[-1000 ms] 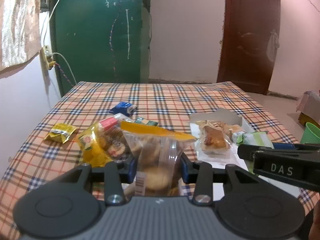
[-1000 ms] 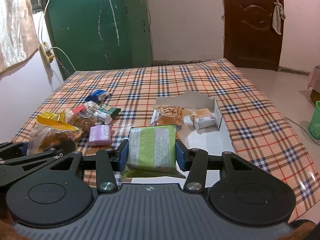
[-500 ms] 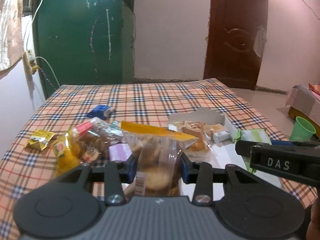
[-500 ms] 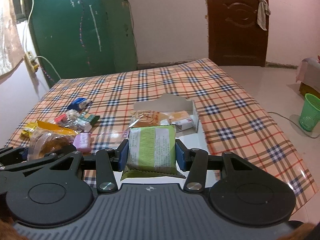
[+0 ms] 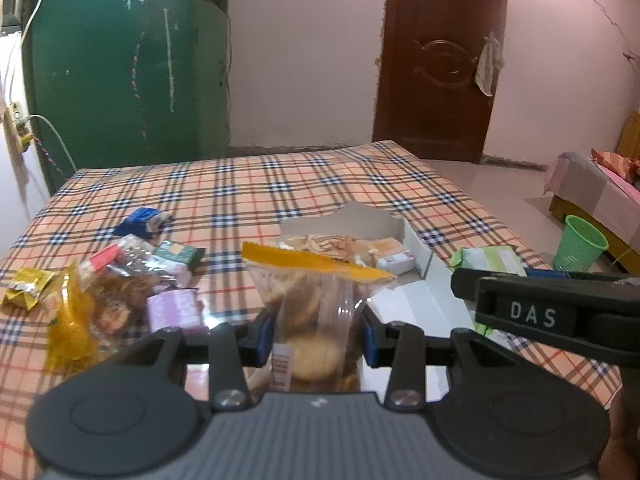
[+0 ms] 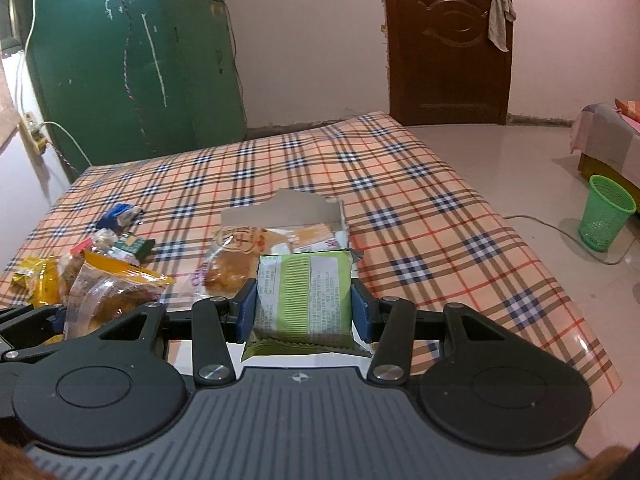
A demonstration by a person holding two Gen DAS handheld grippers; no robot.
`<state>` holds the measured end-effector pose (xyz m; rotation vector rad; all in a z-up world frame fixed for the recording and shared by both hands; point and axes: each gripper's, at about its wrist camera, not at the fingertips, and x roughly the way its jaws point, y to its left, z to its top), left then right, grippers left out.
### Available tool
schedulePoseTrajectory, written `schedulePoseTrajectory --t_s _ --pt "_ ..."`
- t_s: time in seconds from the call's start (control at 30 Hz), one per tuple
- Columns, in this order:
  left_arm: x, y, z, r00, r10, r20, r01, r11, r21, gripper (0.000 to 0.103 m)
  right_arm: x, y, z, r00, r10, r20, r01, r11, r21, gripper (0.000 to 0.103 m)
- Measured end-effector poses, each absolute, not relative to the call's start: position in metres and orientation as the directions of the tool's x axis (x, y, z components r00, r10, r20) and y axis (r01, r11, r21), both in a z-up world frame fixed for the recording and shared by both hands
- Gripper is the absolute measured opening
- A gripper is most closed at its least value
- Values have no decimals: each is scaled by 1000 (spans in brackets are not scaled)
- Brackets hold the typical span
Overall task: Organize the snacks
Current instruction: 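Open the right tool to drop the green-white packet into the box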
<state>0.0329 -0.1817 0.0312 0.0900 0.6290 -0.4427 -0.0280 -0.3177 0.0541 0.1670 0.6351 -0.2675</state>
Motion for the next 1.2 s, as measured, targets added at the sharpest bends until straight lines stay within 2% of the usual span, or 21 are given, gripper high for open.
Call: schedulePoseTrajectory --t_s 0.73,1.07,1.13,1.2 --pt "54 -218 11 668 -383 -637 470 882 -37 40 9 -342 40 746 -212 -631 309 950 46 59" --pt "58 -227 6 635 -428 -643 515 855 -60 41 24 -346 34 741 -209 -638 305 952 41 59" --pt "59 -227 6 620 -445 -646 526 847 -79 43 26 -346 33 741 -207 -638 301 953 40 60" --pt "58 -226 6 615 -449 -648 527 846 -87 52 24 -346 34 743 -211 -635 300 953 34 65"
